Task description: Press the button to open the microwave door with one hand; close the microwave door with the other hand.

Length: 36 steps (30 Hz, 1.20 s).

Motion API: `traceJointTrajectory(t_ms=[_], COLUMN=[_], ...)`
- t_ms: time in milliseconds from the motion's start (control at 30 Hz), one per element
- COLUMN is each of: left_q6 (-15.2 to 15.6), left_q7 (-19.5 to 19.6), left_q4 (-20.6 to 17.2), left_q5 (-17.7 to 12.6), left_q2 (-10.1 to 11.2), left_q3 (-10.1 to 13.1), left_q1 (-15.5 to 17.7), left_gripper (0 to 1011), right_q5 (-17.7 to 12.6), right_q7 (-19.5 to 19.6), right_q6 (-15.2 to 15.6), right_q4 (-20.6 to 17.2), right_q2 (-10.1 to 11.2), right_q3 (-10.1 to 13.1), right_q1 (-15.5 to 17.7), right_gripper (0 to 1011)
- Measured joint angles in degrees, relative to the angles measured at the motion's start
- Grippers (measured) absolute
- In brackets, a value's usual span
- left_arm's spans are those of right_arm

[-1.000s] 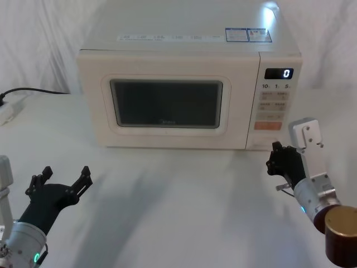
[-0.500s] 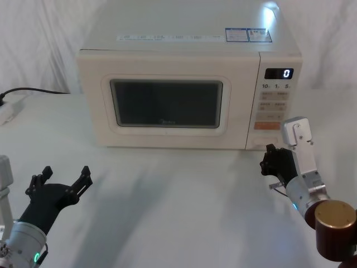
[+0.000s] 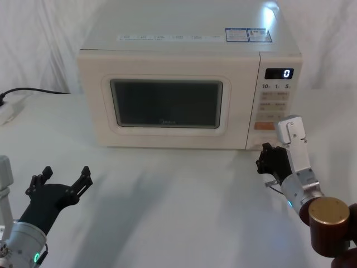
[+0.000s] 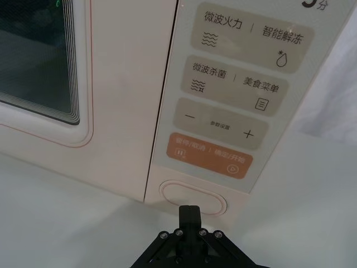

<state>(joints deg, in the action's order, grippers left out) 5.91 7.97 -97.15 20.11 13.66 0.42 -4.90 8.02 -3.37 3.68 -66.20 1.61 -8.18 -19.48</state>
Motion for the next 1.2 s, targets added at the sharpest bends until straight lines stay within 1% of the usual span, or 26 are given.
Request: traceJointTrajectory(t_ms=[567, 833, 1200], left_q6=[0.0, 0.0, 0.0], left_q7=[0.0, 0.0, 0.0], left_q4=[0.0, 0.0, 0.0], left_q5=[0.0, 0.0, 0.0], left_q2=[0.0, 0.0, 0.0], left_q3=[0.0, 0.0, 0.0], left_q1=[0.0, 0.0, 0.0], left_gripper=[1001, 1001, 1001], right_q5=[0.3, 0.7, 0.8], right_q7=[1.0, 1.3, 1.6], right_q6=[-0.2, -0.8, -1.4], right_q4=[1.3, 3.4, 5.2], right_q2=[-0.5, -0.7, -0.9], right_q3=[0.3, 0.4, 0.7], right_q1=[-1.2, -2.7, -4.0], right_gripper=[0, 0, 0])
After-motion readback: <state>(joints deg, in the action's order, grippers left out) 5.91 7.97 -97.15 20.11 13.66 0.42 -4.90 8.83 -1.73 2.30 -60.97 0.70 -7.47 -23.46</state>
